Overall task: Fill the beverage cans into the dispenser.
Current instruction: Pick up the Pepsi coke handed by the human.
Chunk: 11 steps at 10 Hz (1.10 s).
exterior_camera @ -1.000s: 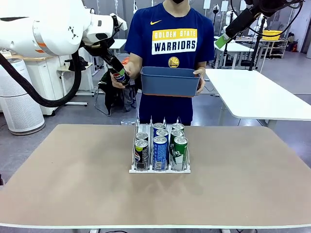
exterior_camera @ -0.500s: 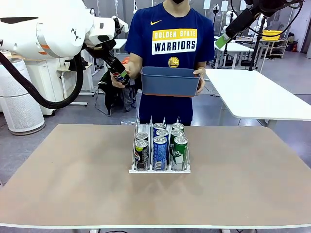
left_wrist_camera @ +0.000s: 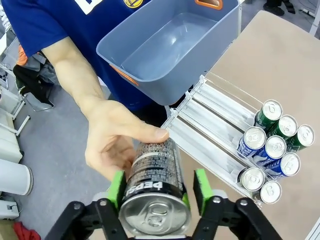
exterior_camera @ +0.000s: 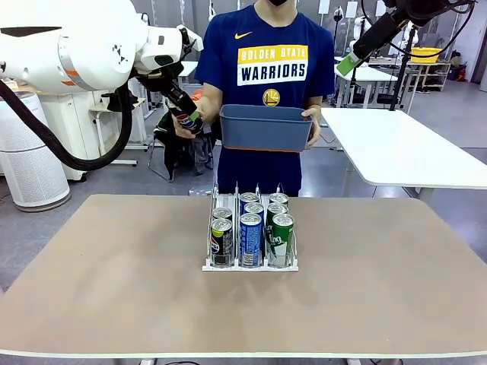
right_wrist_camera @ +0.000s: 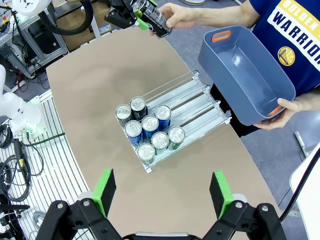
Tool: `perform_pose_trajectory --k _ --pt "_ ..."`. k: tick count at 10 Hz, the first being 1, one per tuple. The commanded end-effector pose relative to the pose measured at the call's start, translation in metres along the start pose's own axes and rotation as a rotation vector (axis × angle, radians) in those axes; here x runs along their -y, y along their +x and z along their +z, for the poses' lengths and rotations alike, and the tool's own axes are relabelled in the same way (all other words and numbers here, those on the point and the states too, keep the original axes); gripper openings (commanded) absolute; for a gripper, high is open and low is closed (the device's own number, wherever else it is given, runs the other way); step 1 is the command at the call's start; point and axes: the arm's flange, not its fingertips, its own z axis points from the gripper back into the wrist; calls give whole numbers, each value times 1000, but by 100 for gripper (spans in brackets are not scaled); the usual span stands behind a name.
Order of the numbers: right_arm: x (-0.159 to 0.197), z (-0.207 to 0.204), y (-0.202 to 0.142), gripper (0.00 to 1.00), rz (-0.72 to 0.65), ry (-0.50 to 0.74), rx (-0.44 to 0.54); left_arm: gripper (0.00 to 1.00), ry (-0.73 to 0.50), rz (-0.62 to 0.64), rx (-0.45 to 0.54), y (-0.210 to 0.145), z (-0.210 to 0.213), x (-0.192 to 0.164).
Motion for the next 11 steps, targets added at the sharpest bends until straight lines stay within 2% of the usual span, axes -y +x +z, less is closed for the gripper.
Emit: perform_pose_trajectory --k 1,2,8,11 --pt "0 1 0 100 -3 11 -5 34 10 5 -25 -1 3 0" --pt "0 1 0 100 -3 11 -5 0 14 6 -30 -2 4 -1" --pt "0 1 0 100 -3 11 -5 0 22 6 -79 -5 7 -3" --pt "0 1 0 100 -3 11 -5 0 -4 6 -69 -5 6 -3"
